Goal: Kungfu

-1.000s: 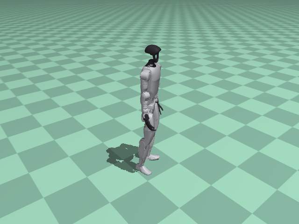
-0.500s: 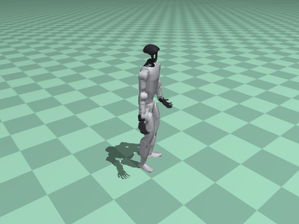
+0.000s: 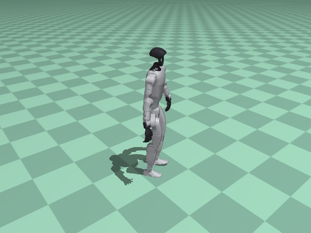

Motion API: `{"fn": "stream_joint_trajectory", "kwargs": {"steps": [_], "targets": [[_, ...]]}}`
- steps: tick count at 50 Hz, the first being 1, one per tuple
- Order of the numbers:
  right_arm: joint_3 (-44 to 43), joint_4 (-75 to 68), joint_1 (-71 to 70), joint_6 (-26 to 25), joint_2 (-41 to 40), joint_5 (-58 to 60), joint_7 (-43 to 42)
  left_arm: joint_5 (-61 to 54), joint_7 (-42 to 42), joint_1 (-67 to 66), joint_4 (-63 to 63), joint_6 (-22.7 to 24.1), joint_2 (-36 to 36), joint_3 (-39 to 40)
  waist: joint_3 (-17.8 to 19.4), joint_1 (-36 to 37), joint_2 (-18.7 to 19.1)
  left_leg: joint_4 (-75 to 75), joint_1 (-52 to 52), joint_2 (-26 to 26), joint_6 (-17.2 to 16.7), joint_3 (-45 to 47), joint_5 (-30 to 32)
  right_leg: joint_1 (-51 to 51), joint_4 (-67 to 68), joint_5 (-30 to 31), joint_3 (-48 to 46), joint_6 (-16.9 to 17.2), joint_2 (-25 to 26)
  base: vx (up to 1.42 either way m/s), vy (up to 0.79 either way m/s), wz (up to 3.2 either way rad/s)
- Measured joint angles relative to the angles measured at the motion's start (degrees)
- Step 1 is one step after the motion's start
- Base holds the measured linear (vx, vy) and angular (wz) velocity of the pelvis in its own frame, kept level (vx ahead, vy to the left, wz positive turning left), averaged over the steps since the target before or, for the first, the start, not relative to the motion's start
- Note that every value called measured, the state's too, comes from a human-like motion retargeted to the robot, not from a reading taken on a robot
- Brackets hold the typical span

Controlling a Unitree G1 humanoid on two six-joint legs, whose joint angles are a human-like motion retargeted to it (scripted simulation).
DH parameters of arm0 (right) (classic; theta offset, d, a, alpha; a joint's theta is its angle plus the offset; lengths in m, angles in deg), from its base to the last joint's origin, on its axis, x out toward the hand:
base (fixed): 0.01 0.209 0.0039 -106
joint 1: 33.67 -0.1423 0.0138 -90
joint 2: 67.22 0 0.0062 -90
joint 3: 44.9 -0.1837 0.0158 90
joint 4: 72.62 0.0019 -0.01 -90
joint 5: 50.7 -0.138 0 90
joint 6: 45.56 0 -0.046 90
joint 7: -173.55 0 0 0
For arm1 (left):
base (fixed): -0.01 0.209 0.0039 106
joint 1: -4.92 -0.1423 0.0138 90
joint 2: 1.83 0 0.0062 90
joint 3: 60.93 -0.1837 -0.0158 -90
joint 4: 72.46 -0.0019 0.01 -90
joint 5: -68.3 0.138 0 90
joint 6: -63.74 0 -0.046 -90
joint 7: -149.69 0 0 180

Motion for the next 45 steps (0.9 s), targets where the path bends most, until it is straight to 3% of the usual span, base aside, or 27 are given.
{"fn": "stream_joint_trajectory", "kwargs": {"steps": [5,7,10,12,15,20,24,30,33,36,38,40,42,43,44,45], "targets": [[-3.8,-0.1,0.6,0.0,-2.6,-20.9,9.1,-9.2,3.3,-0.4,-2.5,-1.6,2.4,0.8,-0.3,1.0,0.3,-1.0,1.4,-0.1,0.5,0.5,0.6,-0.1,2.1,0.7,0.1,1.4,-0.5,0.14,0.10,-0.07],[-4.6,0.0,0.7,1.0,-3.1,-24.7,10.2,-7.6,3.0,-0.6,-2.3,-1.4,2.5,1.2,-0.3,1.4,0.5,-2.3,2.5,0.0,1.3,0.9,0.6,-1.9,5.4,1.8,0.1,5.6,-1.2,0.16,0.15,-0.25],[-4.5,0.3,0.0,1.0,-3.1,-25.2,10.2,-5.3,1.9,-0.7,-2.1,-1.4,2.5,1.8,0.2,1.4,0.9,-4.6,4.0,-0.3,4.2,1.3,0.8,-7.6,15.1,10.0,1.3,17.9,-1.0,0.07,0.06,-0.46],[-4.4,1.0,-1.4,0.3,-3.5,-22.4,9.2,-5.7,1.6,-0.1,-2.9,-2.2,1.9,2.6,1.2,2.3,2.1,-3.6,2.3,5.5,1.9,2.8,0.8,-14.4,22.5,18.2,-2.4,18.8,4.1,-0.19,-0.56,-1.00],[-5.1,1.8,-2.2,0.1,-3.4,-18.0,6.3,-7.6,3.0,1.1,-4.9,-3.6,3.0,3.7,1.7,1.7,4.7,-3.1,0.5,8.3,1.2,3.7,1.0,-23.9,34.1,22.3,-11.7,18.8,2.9,-0.14,-0.15,-0.51],[-6.1,0.1,-0.4,0.8,-4.7,-17.9,3.3,-10.4,2.3,-0.6,-6.4,-4.4,5.4,5.1,0.0,0.5,11.5,-3.9,-0.8,10.4,5.5,0.8,0.2,-34.8,55.8,10.8,-18.6,18.8,-3.1,0.23,0.47,0.11],[-6.8,-1.2,0.9,0.6,-5.2,-19.4,4.4,-12.0,0.6,-2.5,-6.7,-4.0,6.5,4.9,-0.2,-1.4,13.5,-5.0,0.7,10.3,7.0,-0.1,-0.5,-40.9,70.7,2.2,-19.3,18.8,-5.5,0.20,0.13,0.24],[-7.7,-2.1,2.0,1.0,-5.7,-19.9,4.3,-12.6,0.7,-3.3,-8.6,-4.8,8.4,5.1,-0.3,-3.9,14.3,-1.8,-0.1,10.0,7.2,-0.6,-2.5,-43.8,79.2,-4.0,-21.7,18.8,-8.7,0.18,-0.03,0.18],[-7.6,-1.5,2.6,1.1,-5.5,-19.7,4.6,-16.1,0.7,-4.7,-7.9,-6.0,8.6,3.2,-1.2,-3.4,13.4,-0.6,0.0,8.8,6.6,1.7,-2.0,-43.6,77.1,-4.1,-21.2,18.1,-8.4,0.25,-0.12,-0.19],[-8.0,-0.7,2.3,-0.6,-5.5,-19.9,4.4,-21.8,-0.6,-8.4,-6.4,-7.6,10.3,2.5,-2.1,-3.7,13.4,-2.6,1.1,7.6,4.0,4.6,5.1,-40.3,66.2,-0.2,-19.0,17.7,-4.6,0.25,-0.12,-0.29],[-8.3,0.2,1.6,-1.5,-5.6,-22.2,3.0,-25.0,-4.3,-10.5,-5.9,-6.5,12.7,3.9,-1.0,-5.3,14.0,-2.3,0.9,7.7,-0.5,6.8,14.7,-34.2,51.9,6.2,-15.3,18.6,-0.1,0.08,0.07,0.27],[-8.2,1.8,0.1,-0.6,-5.5,-27.9,1.2,-24.5,-12.1,-10.6,-4.4,-6.5,14.5,7.1,1.9,-6.8,13.1,-0.9,0.7,5.3,-8.0,10.2,27.0,-25.8,34.3,15.2,-9.2,18.8,1.0,-0.32,0.50,0.94],[-8.0,5.4,-2.4,3.7,-5.1,-35.9,1.0,-21.9,-25.8,-6.8,0.1,-8.6,14.2,15.0,7.1,-10.5,7.0,9.8,-5.8,-2.9,-8.0,14.7,32.4,-19.2,21.0,27.3,-3.3,18.7,-7.3,-0.93,0.87,1.94],[-7.3,7.9,-3.0,7.0,-5.6,-39.6,1.4,-21.2,-32.1,-4.9,3.9,-8.1,13.6,20.4,9.8,-12.5,4.1,15.3,-8.4,-4.1,-8.0,16.2,32.8,-15.1,14.6,31.5,-3.2,18.8,-9.5,-0.81,0.23,1.82],[-6.5,10.6,-3.6,10.1,-6.3,-43.3,1.8,-23.9,-35.1,-2.5,8.8,-7.6,12.3,25.2,12.1,-14.3,3.2,19.3,-10.3,-1.1,-8.0,17.0,28.9,-11.9,12.6,24.5,-5.3,15.7,-10.2,-0.52,-0.34,1.70],[-5.6,13.2,-4.2,13.1,-7.3,-46.8,2.2,-28.4,-36.3,0.3,14.3,-7.0,10.6,29.7,14.3,-16.0,3.3,22.5,-11.9,3.9,-8.0,17.5,22.8,-9.1,12.9,11.9,-8.5,11.1,-10.1,-0.21,-0.84,1.66]]}}
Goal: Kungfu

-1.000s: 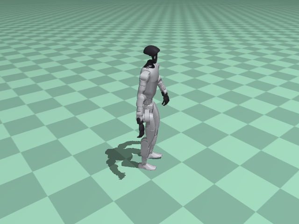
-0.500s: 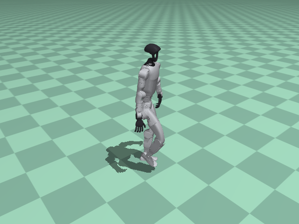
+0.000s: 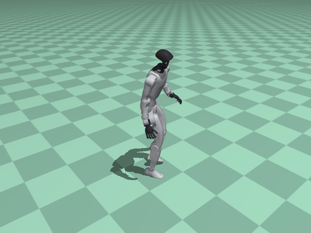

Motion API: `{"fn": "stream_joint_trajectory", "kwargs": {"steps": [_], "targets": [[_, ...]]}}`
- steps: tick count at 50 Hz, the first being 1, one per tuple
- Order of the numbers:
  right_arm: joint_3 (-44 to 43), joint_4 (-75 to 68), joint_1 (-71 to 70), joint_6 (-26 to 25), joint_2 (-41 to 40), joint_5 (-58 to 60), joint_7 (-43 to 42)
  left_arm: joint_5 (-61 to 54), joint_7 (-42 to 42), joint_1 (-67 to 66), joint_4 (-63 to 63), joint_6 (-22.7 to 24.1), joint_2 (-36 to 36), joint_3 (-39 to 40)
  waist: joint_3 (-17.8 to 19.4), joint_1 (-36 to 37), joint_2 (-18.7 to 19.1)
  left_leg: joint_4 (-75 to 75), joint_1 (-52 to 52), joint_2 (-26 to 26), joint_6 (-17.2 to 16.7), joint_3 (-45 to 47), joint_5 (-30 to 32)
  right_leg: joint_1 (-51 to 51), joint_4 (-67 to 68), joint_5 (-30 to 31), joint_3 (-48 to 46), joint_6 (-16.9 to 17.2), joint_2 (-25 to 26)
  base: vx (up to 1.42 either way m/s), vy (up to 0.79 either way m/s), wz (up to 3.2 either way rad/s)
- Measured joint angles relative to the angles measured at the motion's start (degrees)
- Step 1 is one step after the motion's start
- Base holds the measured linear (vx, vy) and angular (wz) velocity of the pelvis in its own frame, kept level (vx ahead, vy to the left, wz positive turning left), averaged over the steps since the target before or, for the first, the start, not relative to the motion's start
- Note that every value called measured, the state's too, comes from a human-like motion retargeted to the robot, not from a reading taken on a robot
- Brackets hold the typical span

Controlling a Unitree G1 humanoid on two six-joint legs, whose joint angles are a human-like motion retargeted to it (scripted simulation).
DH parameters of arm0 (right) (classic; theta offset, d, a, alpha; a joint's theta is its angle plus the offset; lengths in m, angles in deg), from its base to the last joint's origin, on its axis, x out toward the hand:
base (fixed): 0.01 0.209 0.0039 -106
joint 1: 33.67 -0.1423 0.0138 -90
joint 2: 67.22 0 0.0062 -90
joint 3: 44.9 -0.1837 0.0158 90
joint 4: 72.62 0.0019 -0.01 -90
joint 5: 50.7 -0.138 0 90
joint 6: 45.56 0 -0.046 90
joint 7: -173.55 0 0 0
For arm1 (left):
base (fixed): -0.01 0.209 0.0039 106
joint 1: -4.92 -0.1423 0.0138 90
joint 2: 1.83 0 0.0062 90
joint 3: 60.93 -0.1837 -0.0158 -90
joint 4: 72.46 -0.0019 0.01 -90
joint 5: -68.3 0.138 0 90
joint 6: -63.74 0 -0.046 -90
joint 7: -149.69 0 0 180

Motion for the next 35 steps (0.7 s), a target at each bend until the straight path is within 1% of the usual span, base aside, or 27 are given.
{"fn": "stream_joint_trajectory", "kwargs": {"steps": [1,2,3,4,5,7,8,9,10,12,13,15,17,20,22,25,27,29,31,33,35], "targets": [[0.8,2.6,1.5,1.7,-1.6,-1.7,-0.4,-10.6,3.7,4.0,4.7,-2.8,-1.7,3.2,1.1,-1.0,2.0,0.0,-1.2,8.6,0.8,-1.6,-5.0,1.6,0.3,-8.6,-3.5,-8.5,5.5,-0.04,-1.05,1.49],[1.3,5.0,3.4,2.7,-3.0,-2.8,-1.2,-21.1,9.8,9.0,8.8,-3.8,-2.7,6.2,1.6,-1.0,3.9,-0.8,-2.7,16.1,2.5,-2.7,-8.2,2.7,1.0,-15.5,-6.4,-15.2,9.7,0.17,-0.98,1.12],[1.2,6.7,6.0,2.1,-3.7,-2.8,-2.6,-31.4,20.8,15.9,11.5,-1.2,-2.5,8.7,0.7,0.9,5.6,-3.1,-4.9,21.4,5.9,-2.5,-7.6,2.8,2.6,-18.9,-7.7,-18.7,11.1,0.30,-0.70,-0.03],[-0.1,8.1,8.0,1.9,-4.0,-1.8,-2.8,-44.6,28.6,23.5,14.5,3.8,-2.8,8.1,-1.4,6.7,6.3,-6.0,-5.9,25.7,8.9,-1.3,-7.6,1.2,6.0,-21.3,-5.4,-19.4,12.5,0.37,-0.51,-1.52],[-2.1,9.3,9.8,2.0,-4.2,-0.3,-2.6,-59.3,34.8,31.3,17.6,9.9,-3.4,6.0,-4.2,14.6,6.4,-9.2,-6.5,29.4,11.5,0.5,-7.9,-1.2,10.4,-23.3,-1.3,-18.8,13.9,0.39,-0.52,-1.56],[-5.8,12.7,15.0,2.2,-6.2,-0.1,0.5,-78.0,29.9,46.1,20.9,21.1,0.7,-5.4,-9.7,19.6,5.0,-18.5,-8.5,29.1,12.9,-7.6,-6.2,-4.2,17.3,-27.6,-3.6,-19.3,12.4,0.48,-0.42,-0.04],[-6.3,15.2,17.3,2.9,-6.6,-0.2,2.0,-82.7,28.0,52.0,22.0,24.4,3.4,-8.9,-12.6,19.6,4.5,-22.3,-10.2,28.7,12.0,-9.9,-6.4,-5.0,18.9,-28.9,-5.2,-19.2,10.8,0.51,-0.15,0.40],[-5.2,17.5,19.0,3.8,-6.3,-0.9,2.8,-86.4,28.6,56.1,23.8,24.8,5.7,-10.5,-14.8,18.6,4.0,-25.2,-10.8,28.6,12.4,-9.2,-7.2,-6.0,20.2,-30.2,-4.9,-19.5,10.3,0.50,0.04,0.01],[-3.3,19.7,20.4,4.9,-5.6,-1.8,3.4,-89.6,30.3,59.3,25.9,23.7,7.8,-11.3,-16.8,17.1,3.4,-27.7,-11.0,28.7,13.3,-7.0,-8.5,-7.1,21.3,-31.4,-3.6,-20.0,10.3,0.47,0.24,0.30],[-1.4,24.3,21.3,6.4,-3.2,-7.8,4.5,-98.4,41.7,64.6,31.2,18.3,13.1,-13.5,-15.4,10.7,6.8,-29.7,-11.6,29.5,14.4,-3.8,-9.3,-7.9,23.8,-32.9,-5.6,-19.6,10.7,0.36,0.45,1.10],[-1.4,26.3,20.9,7.0,-2.3,-11.1,5.2,-102.7,47.7,66.8,33.6,15.7,16.0,-15.0,-13.6,8.2,8.6,-28.6,-12.0,30.9,15.3,-2.1,-9.3,-7.1,23.8,-33.1,-6.7,-19.4,11.1,0.21,0.52,1.04],[-0.6,29.9,19.4,7.7,-1.2,-19.0,7.9,-110.8,56.6,69.9,37.1,11.1,20.2,-18.4,-10.7,4.7,10.7,-28.2,-11.8,33.3,16.3,4.5,-7.6,-5.5,22.9,-32.6,-7.8,-19.5,11.4,0.12,0.48,0.36],[0.7,33.4,17.9,7.5,-1.1,-27.8,11.9,-116.8,58.7,70.6,39.4,8.5,22.5,-23.1,-9.1,3.5,10.7,-29.1,-8.3,34.7,14.6,11.0,-5.3,-4.4,21.8,-32.2,-6.9,-19.5,11.2,0.13,0.36,-0.25],[0.4,39.4,17.7,6.7,-2.8,-39.2,17.0,-121.8,57.3,68.2,41.6,5.7,26.0,-30.3,-8.4,3.2,10.6,-29.2,-5.2,35.7,12.9,15.8,-2.7,-2.4,20.1,-31.6,-6.8,-19.0,10.3,0.19,0.23,-0.18],[0.0,44.2,18.5,7.3,-3.1,-44.6,18.1,-123.0,55.3,65.7,42.6,4.5,26.4,-35.1,-8.8,4.5,10.0,-30.4,-2.8,34.8,12.0,18.4,-1.4,-1.9,19.2,-31.0,-6.0,-18.4,8.8,0.21,0.25,-0.41],[-0.1,51.9,21.0,9.2,-1.9,-49.7,17.9,-122.9,52.2,62.3,44.7,3.0,24.0,-41.2,-8.8,6.1,9.1,-31.1,-0.8,32.7,12.2,18.6,0.7,-0.8,17.7,-30.2,-4.8,-17.8,7.1,0.21,0.29,-0.42],[0.0,57.2,23.2,10.8,-0.1,-51.6,17.6,-120.3,50.3,60.5,46.7,2.3,21.1,-43.2,-8.8,7.1,8.9,-31.2,-0.3,31.3,12.8,17.1,2.2,0.5,16.6,-29.7,-4.4,-17.0,6.2,0.30,0.35,-0.25],[-0.3,62.7,25.8,12.6,2.4,-52.8,16.9,-114.6,48.6,59.1,48.9,2.7,17.8,-43.6,-8.9,7.9,9.5,-31.2,-0.1,30.3,13.0,16.1,3.5,2.2,15.4,-29.5,-4.9,-16.0,5.6,0.42,0.46,0.08],[-0.8,68.1,28.2,14.9,5.3,-52.8,15.7,-106.4,46.7,57.9,51.5,3.6,13.9,-42.3,-9.4,8.9,10.5,-30.8,0.0,29.6,12.1,16.0,4.1,4.1,14.2,-29.5,-5.5,-14.7,5.4,0.42,0.42,0.40],[-1.2,73.1,29.6,17.7,7.9,-50.6,12.9,-95.6,44.3,56.8,54.9,5.2,9.0,-39.9,-10.1,9.7,11.5,-29.5,-0.8,28.7,10.7,14.4,4.1,6.3,12.3,-29.1,-6.4,-13.0,5.0,0.35,0.36,0.90],[-0.8,77.7,29.4,20.0,9.8,-45.9,8.8,-82.7,41.8,56.0,58.6,6.5,3.4,-36.8,-10.8,11.0,11.9,-27.2,-2.7,26.8,10.3,11.2,3.0,9.2,9.4,-28.0,-7.8,-10.8,4.3,0.20,0.30,1.44]]}}
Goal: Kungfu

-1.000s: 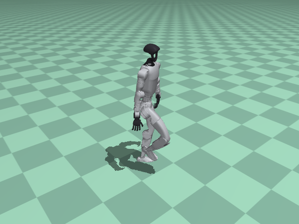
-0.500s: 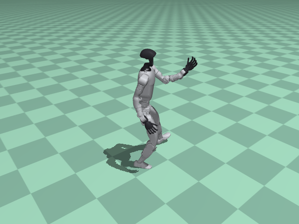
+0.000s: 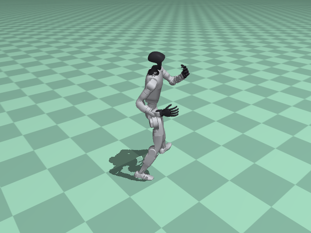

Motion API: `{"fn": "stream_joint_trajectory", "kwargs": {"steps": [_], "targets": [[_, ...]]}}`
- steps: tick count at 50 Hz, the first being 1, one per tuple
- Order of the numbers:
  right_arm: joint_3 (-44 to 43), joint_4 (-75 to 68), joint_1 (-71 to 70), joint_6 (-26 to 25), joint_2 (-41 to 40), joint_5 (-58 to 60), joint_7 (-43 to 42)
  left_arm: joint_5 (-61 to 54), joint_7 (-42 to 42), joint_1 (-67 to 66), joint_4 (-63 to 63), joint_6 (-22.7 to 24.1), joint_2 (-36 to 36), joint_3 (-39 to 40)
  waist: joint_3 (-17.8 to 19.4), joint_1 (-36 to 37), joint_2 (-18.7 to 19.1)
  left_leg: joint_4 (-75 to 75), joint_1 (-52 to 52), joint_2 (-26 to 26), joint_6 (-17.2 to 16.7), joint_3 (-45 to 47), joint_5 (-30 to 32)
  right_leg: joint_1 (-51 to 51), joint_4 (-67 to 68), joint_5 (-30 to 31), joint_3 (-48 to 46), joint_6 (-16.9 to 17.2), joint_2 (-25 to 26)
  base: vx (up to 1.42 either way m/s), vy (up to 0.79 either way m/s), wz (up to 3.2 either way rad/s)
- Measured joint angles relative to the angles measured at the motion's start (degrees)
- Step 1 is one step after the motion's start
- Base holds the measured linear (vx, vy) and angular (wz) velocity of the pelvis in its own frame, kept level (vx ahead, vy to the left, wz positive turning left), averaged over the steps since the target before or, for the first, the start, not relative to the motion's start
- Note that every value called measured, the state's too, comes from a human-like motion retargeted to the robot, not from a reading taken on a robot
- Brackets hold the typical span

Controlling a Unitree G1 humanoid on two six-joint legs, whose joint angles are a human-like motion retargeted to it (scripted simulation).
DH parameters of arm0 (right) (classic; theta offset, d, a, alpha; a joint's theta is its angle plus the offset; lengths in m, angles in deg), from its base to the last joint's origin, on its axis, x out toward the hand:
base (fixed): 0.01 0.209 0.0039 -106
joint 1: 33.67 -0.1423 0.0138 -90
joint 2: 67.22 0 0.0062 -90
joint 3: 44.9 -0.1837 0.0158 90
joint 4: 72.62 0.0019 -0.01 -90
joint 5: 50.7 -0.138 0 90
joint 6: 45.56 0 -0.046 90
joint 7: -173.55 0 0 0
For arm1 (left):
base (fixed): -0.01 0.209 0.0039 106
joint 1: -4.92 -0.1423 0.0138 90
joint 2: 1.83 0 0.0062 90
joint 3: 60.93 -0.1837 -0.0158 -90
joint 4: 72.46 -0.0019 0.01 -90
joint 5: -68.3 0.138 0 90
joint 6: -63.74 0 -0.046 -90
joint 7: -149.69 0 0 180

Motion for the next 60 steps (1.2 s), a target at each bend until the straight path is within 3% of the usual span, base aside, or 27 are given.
{"fn": "stream_joint_trajectory", "kwargs": {"steps": [4,8,11,15,18,20,22,23,24,26,28,30,33,35,38,40,41,43,45,48,51,53,55,58,60], "targets": [[3.7,5.7,-7.6,-1.6,4.3,16.0,-7.7,33.7,-4.6,-0.9,5.8,3.1,-8.0,8.3,-1.9,5.9,-0.8,4.6,-3.7,-5.4,-0.3,-7.2,-2.3,6.6,-6.0,2.5,-2.5,5.0,-0.6,0.19,0.28,1.80],[8.9,4.7,-22.0,-4.1,10.7,23.4,-8.1,58.0,-14.9,0.1,4.1,7.9,-10.5,17.7,-7.5,15.3,-3.7,6.2,-6.4,-12.5,1.1,-12.0,-3.8,11.5,-10.7,4.7,-6.0,9.1,-1.4,0.28,0.18,1.80],[14.9,-2.8,-39.4,-3.4,15.0,27.0,-9.1,60.9,-22.8,3.2,-0.9,10.6,-10.9,19.5,-10.9,21.1,-6.6,7.5,-9.5,-16.8,1.5,-16.0,-3.8,13.8,-13.7,6.0,-8.7,10.9,-0.4,0.19,0.09,1.76],[21.6,-25.9,-68.2,-1.7,16.9,37.3,-7.5,56.7,-19.3,8.0,-5.0,10.5,-11.1,22.8,-11.2,26.4,-9.0,8.2,-10.9,-20.2,1.5,-18.1,-3.8,16.4,-16.5,6.1,-11.4,11.5,1.3,0.08,0.07,1.18],[28.8,-55.7,-88.0,-1.5,12.3,63.3,-15.7,57.3,-21.1,9.5,-3.8,9.4,-11.6,25.3,-11.2,31.4,-10.3,9.4,-12.3,-20.0,0.6,-17.7,-5.2,16.1,-17.8,5.1,-10.3,10.7,1.3,0.10,0.03,0.08],[33.2,-74.3,-98.7,-15.2,11.2,82.3,-19.9,59.3,-25.5,10.6,-2.4,9.1,-11.2,25.6,-10.6,34.4,-11.8,10.8,-13.5,-20.1,0.1,-17.4,-7.4,16.0,-18.6,5.2,-10.2,11.3,0.8,-0.01,-0.03,0.16],[27.9,-87.0,-103.9,-42.1,7.8,93.7,-22.3,61.7,-28.0,12.2,-1.0,8.9,-10.2,26.0,-9.2,36.6,-12.5,12.7,-14.8,-20.7,-0.1,-17.9,-9.0,16.8,-19.6,6.7,-12.1,12.8,0.5,0.04,-0.09,0.65],[24.2,-90.4,-104.9,-48.4,6.2,95.7,-23.6,62.7,-28.3,12.7,-0.4,8.5,-9.9,25.6,-8.7,37.2,-13.0,13.4,-15.3,-21.5,0.1,-18.4,-9.2,17.2,-20.1,7.9,-12.8,13.7,0.4,0.15,-0.10,0.84],[23.2,-92.3,-105.8,-46.6,5.5,94.5,-23.1,63.4,-28.6,12.7,0.2,7.9,-10.1,24.7,-8.5,37.1,-13.7,13.9,-15.5,-22.5,0.5,-19.1,-9.0,17.8,-20.5,9.4,-12.9,14.7,0.3,0.30,-0.06,0.90],[23.5,-92.4,-106.2,-34.4,4.7,89.3,-23.2,64.1,-28.8,11.6,1.6,6.7,-11.1,22.6,-8.4,36.2,-15.0,14.4,-15.6,-24.8,1.5,-20.4,-8.7,18.8,-21.0,13.3,-12.9,16.6,0.1,0.40,0.02,0.78],[21.5,-89.9,-104.3,-24.8,3.1,87.4,-30.7,62.6,-29.3,9.0,3.5,5.6,-11.5,21.2,-8.7,35.5,-15.5,14.8,-14.7,-26.7,2.1,-20.9,-10.0,19.8,-20.9,18.1,-12.3,18.1,-0.9,0.62,0.19,0.36],[18.7,-88.6,-102.1,-20.9,0.4,84.5,-40.1,58.7,-30.0,5.4,6.0,4.9,-11.5,18.7,-8.9,35.5,-15.7,15.0,-13.2,-27.1,2.1,-20.1,-12.0,20.4,-20.1,24.1,-11.1,18.5,-2.4,0.62,0.24,-0.15],[17.6,-87.8,-99.4,-22.0,-2.8,66.9,-32.9,50.7,-29.5,-0.5,10.9,4.5,-11.7,10.8,-8.7,34.6,-14.5,14.2,-8.8,-27.0,1.6,-20.4,-15.2,20.4,-15.3,35.0,-7.7,15.2,-4.1,0.56,0.21,-0.08],[16.4,-83.2,-95.8,-24.0,-5.1,52.3,-18.7,48.1,-29.6,-4.2,14.1,3.5,-13.0,5.4,-8.1,31.9,-12.1,12.4,-4.8,-26.6,1.2,-22.6,-16.4,18.6,-9.2,41.5,-2.8,8.0,-2.5,0.48,0.09,0.58],[15.5,-70.4,-88.3,-30.0,-9.0,27.3,9.5,63.9,-31.8,-8.2,12.5,3.1,-13.1,4.0,-7.3,24.4,-9.4,8.8,0.5,-26.7,-2.2,-25.9,-19.3,11.5,0.1,29.9,9.6,12.9,6.1,0.46,0.01,1.01],[17.7,-60.4,-81.7,-31.2,-10.3,9.7,21.2,82.1,-36.7,-8.9,6.8,2.0,-12.3,8.2,-6.4,20.5,-8.5,7.0,3.6,-26.2,-4.4,-26.3,-21.2,5.4,3.6,22.7,16.9,16.5,11.3,0.38,0.01,0.55],[19.0,-55.1,-77.0,-30.3,-10.7,2.2,23.9,88.7,-40.7,-8.3,2.4,-0.1,-11.9,10.7,-6.0,18.4,-8.0,6.4,4.8,-26.0,-4.7,-26.9,-21.4,2.6,4.1,20.9,15.7,15.7,11.0,0.35,0.02,0.39],[21.7,-44.8,-66.5,-28.3,-11.7,-10.7,26.7,96.4,-47.1,-5.9,-8.9,-3.1,-10.5,14.9,-5.2,15.1,-7.4,5.3,7.2,-26.1,-4.0,-27.6,-21.5,-2.6,3.9,18.8,11.3,11.5,8.7,0.38,0.06,0.24],[23.2,-35.9,-53.7,-27.9,-12.5,-19.1,27.3,96.0,-51.5,-0.8,-25.1,-4.2,-8.3,17.3,-4.2,12.1,-7.6,4.2,10.0,-27.4,-1.9,-28.3,-20.9,-7.5,1.4,18.2,8.5,6.8,6.4,0.34,0.10,0.25],[22.9,-27.0,-33.3,-29.4,-12.5,-28.3,29.2,93.4,-55.8,9.1,-54.0,-5.8,-7.4,18.3,-1.6,6.3,-8.8,3.4,13.8,-30.6,4.0,-30.5,-19.2,-14.7,-6.2,23.9,12.1,2.8,6.0,0.29,0.07,0.55],[19.5,-21.7,-15.6,-33.8,-8.8,-35.3,32.0,93.4,-50.9,18.5,-75.8,-13.4,-14.5,12.6,1.9,-1.6,-10.5,3.5,17.5,-33.8,7.5,-33.1,-19.9,-19.8,-15.9,32.5,14.8,3.4,4.6,0.23,0.03,0.84],[16.1,-19.7,-6.2,-35.1,-6.4,-37.4,32.4,96.4,-46.0,21.2,-81.7,-20.6,-21.3,8.4,4.6,-7.2,-11.5,3.3,20.2,-34.7,8.5,-34.4,-20.5,-22.6,-21.5,33.4,15.1,6.1,4.0,0.17,-0.04,0.65],[12.6,-17.9,1.4,-34.2,-5.7,-37.2,31.6,101.1,-48.6,21.0,-83.5,-27.7,-25.4,10.1,7.2,-13.0,-12.9,2.6,22.9,-34.6,9.2,-35.7,-20.7,-25.6,-25.7,32.2,16.5,8.8,4.6,0.08,-0.08,0.37],[6.6,-16.2,8.5,-29.2,-6.8,-34.2,28.0,99.7,-50.9,18.2,-81.9,-20.5,-28.4,11.1,9.1,-15.9,-14.0,0.2,26.8,-34.2,10.1,-35.1,-20.8,-29.5,-26.9,28.3,15.5,9.7,6.0,0.04,-0.17,-0.20],[3.3,-15.4,11.4,-25.9,-8.5,-32.4,25.0,98.7,-53.6,16.5,-81.2,-15.1,-28.3,11.5,8.9,-15.6,-14.7,-1.1,28.2,-34.1,10.5,-34.4,-20.9,-31.9,-24.8,29.1,13.5,8.7,5.9,0.02,-0.23,-0.28]]}}
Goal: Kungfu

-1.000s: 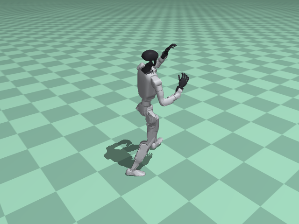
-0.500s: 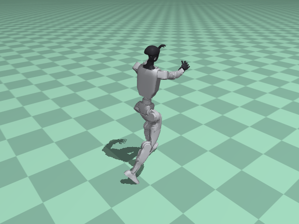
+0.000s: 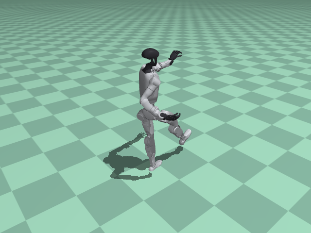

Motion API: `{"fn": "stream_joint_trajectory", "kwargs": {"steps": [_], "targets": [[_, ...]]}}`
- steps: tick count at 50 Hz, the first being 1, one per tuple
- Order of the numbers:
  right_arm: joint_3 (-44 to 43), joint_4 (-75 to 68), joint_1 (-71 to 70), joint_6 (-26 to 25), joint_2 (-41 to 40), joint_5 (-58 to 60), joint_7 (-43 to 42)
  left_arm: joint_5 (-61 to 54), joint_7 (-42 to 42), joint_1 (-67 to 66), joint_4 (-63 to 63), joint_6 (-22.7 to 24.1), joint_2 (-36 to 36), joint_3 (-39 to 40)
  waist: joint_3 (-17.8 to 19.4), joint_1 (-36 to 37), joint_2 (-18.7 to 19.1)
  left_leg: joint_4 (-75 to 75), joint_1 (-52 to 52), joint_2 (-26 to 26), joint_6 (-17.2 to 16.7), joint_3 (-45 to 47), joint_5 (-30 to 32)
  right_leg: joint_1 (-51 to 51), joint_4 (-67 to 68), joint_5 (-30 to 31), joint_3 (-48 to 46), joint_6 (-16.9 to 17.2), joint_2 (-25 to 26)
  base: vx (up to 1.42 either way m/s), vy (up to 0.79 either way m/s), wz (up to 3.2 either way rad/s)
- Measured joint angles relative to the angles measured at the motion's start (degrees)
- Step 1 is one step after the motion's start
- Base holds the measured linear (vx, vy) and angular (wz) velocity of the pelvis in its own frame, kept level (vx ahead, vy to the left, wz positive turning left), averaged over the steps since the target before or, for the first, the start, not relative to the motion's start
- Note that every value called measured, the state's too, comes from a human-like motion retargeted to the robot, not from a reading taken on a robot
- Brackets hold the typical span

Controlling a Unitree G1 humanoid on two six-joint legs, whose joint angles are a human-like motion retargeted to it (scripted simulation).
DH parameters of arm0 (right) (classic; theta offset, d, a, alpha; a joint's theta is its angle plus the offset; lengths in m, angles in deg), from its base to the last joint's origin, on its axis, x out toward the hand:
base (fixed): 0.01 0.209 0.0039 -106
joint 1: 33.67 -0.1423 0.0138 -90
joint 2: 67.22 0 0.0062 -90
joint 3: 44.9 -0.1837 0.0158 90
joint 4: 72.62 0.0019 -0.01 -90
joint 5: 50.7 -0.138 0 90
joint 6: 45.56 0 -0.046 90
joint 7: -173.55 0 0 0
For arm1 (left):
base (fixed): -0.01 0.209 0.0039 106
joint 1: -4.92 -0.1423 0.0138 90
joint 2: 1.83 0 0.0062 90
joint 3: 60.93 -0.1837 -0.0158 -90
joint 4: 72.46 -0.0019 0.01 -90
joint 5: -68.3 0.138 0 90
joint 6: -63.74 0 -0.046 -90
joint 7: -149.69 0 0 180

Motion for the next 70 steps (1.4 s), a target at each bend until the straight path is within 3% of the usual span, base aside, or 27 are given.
{"fn": "stream_joint_trajectory", "kwargs": {"steps": [5,8,12,15,17,20,25,28,31,33,35,37,40,42,45,48,52,58,60,62,65,70], "targets": [[-1.4,2.6,0.5,3.6,0.6,0.6,-2.8,0.8,-0.5,-3.0,-0.1,-1.7,1.1,0.7,-0.2,-2.1,0.4,-0.5,0.2,1.0,-0.1,-0.6,0.0,-1.5,5.7,4.0,1.4,-2.5,0.0,0.00,-0.09,0.13],[-0.3,5.0,-2.1,4.1,2.5,1.7,-2.8,1.6,-1.2,-5.7,3.1,-1.6,2.0,2.9,-0.6,-1.9,1.0,-0.1,-0.5,0.7,-0.4,-0.7,0.2,1.6,6.9,2.1,2.7,-1.0,-0.5,0.06,0.03,0.02],[2.2,8.6,-8.7,7.7,5.5,5.7,-6.6,-3.3,-3.0,-12.5,12.8,4.0,2.6,4.8,-3.6,2.3,2.5,0.3,-3.2,0.8,-1.8,0.6,0.6,6.9,9.1,-1.6,1.6,-2.1,-1.6,0.02,0.00,-0.26],[4.9,10.5,-16.6,11.2,8.6,11.7,-11.5,-13.7,1.1,-20.4,23.7,11.1,2.6,6.0,-6.9,7.3,3.4,0.3,-6.1,1.2,-3.1,2.0,1.1,11.4,11.9,-4.1,2.7,-3.2,-1.9,0.00,0.00,-0.50],[7.8,10.1,-24.9,13.3,10.9,18.2,-16.4,-26.5,10.2,-27.9,33.9,14.8,1.8,7.2,-8.9,10.8,3.9,1.1,-8.5,1.5,-3.9,3.1,1.1,15.2,14.0,-5.1,3.8,-3.3,-2.2,-0.05,0.01,-0.58],[11.3,8.7,-39.3,14.8,14.3,28.1,-23.1,-53.0,26.5,-40.6,48.1,14.6,3.0,8.4,-11.4,16.6,4.3,3.1,-12.2,2.7,-5.2,5.0,0.7,21.6,17.0,-7.8,5.5,-3.3,-2.3,-0.10,0.00,-0.63],[13.5,1.6,-65.3,13.9,17.8,44.3,-32.8,-94.7,51.0,-66.1,65.1,16.7,8.8,2.5,-15.4,25.3,3.2,8.4,-20.2,3.3,-6.6,5.1,0.2,35.2,17.5,-9.3,2.9,-2.6,-3.8,-0.17,-0.05,-0.03],[15.1,-8.9,-80.2,13.2,21.1,56.7,-41.1,-106.6,62.9,-80.9,63.2,16.9,15.5,-1.5,-17.3,30.1,1.0,11.8,-25.8,1.7,-6.8,3.3,0.3,43.2,14.9,-6.9,-1.1,-0.9,-3.6,-0.30,-0.09,0.70],[16.5,-21.8,-93.2,13.0,25.4,67.2,-46.6,-117.2,71.0,-92.6,57.9,13.7,20.6,-4.0,-18.0,35.5,-2.3,16.4,-32.8,-0.3,-7.3,2.0,0.5,48.5,11.9,-3.1,-2.2,1.5,-1.8,-0.39,-0.18,0.75],[17.0,-31.0,-100.9,14.4,28.4,75.9,-49.8,-123.8,73.3,-98.3,56.1,11.6,22.0,-4.2,-18.1,39.5,-5.5,19.5,-38.1,-1.6,-7.5,2.3,0.8,50.1,9.0,2.6,-2.4,7.0,-1.2,-0.47,-0.31,0.45],[17.9,-42.4,-108.3,13.6,31.8,88.3,-57.5,-126.7,74.5,-102.1,54.9,8.7,22.9,-1.9,-17.3,44.1,-8.5,22.4,-42.5,-1.3,-7.9,2.6,0.9,50.1,6.6,-0.3,-3.3,8.1,-1.4,-0.50,-0.40,0.07],[20.0,-55.3,-116.1,5.7,34.2,100.2,-65.0,-126.8,75.6,-104.0,54.6,7.0,23.6,1.3,-15.6,48.0,-10.7,24.3,-45.3,-0.7,-8.6,2.7,1.4,48.8,6.2,-7.1,-0.9,6.9,-0.5,-0.49,-0.45,0.00],[21.8,-68.9,-123.7,-12.2,34.0,107.3,-65.9,-128.1,75.6,-105.1,54.6,5.0,23.9,4.3,-14.3,49.6,-11.1,25.3,-48.0,-0.7,-9.1,0.7,3.4,48.1,6.5,-16.4,-1.4,3.4,1.6,-0.40,-0.33,0.49],[21.7,-70.0,-125.0,-14.4,33.2,108.8,-63.2,-129.9,75.7,-105.2,54.5,2.8,23.8,4.7,-14.0,48.0,-9.9,24.3,-48.6,-1.3,-10.0,-1.4,5.6,47.7,6.8,-18.9,-2.5,3.1,3.6,-0.39,-0.12,1.03],[21.9,-65.9,-124.4,-6.8,32.3,109.5,-65.7,-130.9,76.4,-105.6,54.7,-1.0,24.1,5.0,-12.8,44.7,-7.5,21.8,-48.1,-1.1,-10.9,-1.7,8.9,47.3,7.4,-20.0,-4.0,3.9,5.8,-0.27,0.00,0.91],[20.9,-64.2,-123.0,0.5,31.1,109.5,-72.3,-129.4,73.2,-106.8,56.1,-1.7,24.4,5.7,-12.4,44.4,-6.8,19.5,-47.3,0.7,-11.9,0.6,9.9,47.2,6.7,-19.9,-4.6,3.5,6.0,-0.16,-0.01,0.02],[19.8,-63.7,-121.0,0.0,30.7,105.2,-69.9,-124.7,62.8,-108.0,59.9,2.1,25.3,7.8,-12.6,44.4,-7.8,18.4,-47.1,1.9,-11.6,3.0,6.6,46.8,5.3,-18.6,-4.2,3.0,5.2,0.01,-0.03,-0.23],[18.6,-61.1,-118.7,2.0,29.7,95.9,-68.8,-118.2,52.1,-106.7,65.0,3.2,26.0,12.8,-13.4,43.5,-9.6,21.5,-47.6,5.1,-4.0,12.2,-1.2,46.5,3.6,-13.4,-5.0,5.9,1.7,0.19,0.02,-0.34],[18.3,-60.2,-117.7,3.5,29.0,92.0,-67.3,-114.3,51.7,-105.1,64.3,3.1,24.7,16.4,-13.5,43.2,-9.8,23.0,-47.2,7.5,-3.3,16.2,-3.4,46.8,3.3,-10.9,-4.9,7.4,1.0,0.32,0.02,-0.58],[18.4,-59.9,-116.7,5.1,28.1,88.9,-65.3,-109.1,51.9,-102.9,60.9,3.3,21.5,19.8,-13.8,42.7,-9.6,23.7,-46.6,8.7,-4.8,16.7,-3.3,47.0,3.4,-7.6,-4.9,9.5,1.0,0.45,-0.08,-0.66],[17.4,-60.6,-115.0,7.8,25.9,86.6,-62.0,-99.3,51.5,-97.2,50.7,2.8,14.7,22.7,-14.8,42.2,-7.9,24.2,-46.9,13.7,-9.4,14.7,-1.4,45.1,5.0,0.3,-4.2,9.8,5.2,0.34,-0.26,-0.57],[14.7,-63.6,-110.3,13.8,21.2,84.9,-53.9,-80.2,55.6,-77.9,23.9,2.1,6.4,15.9,-16.0,39.8,-3.0,23.0,-40.5,14.2,-7.0,11.7,-6.6,41.6,16.8,18.0,-4.3,9.8,5.2,0.58,0.20,0.14]]}}
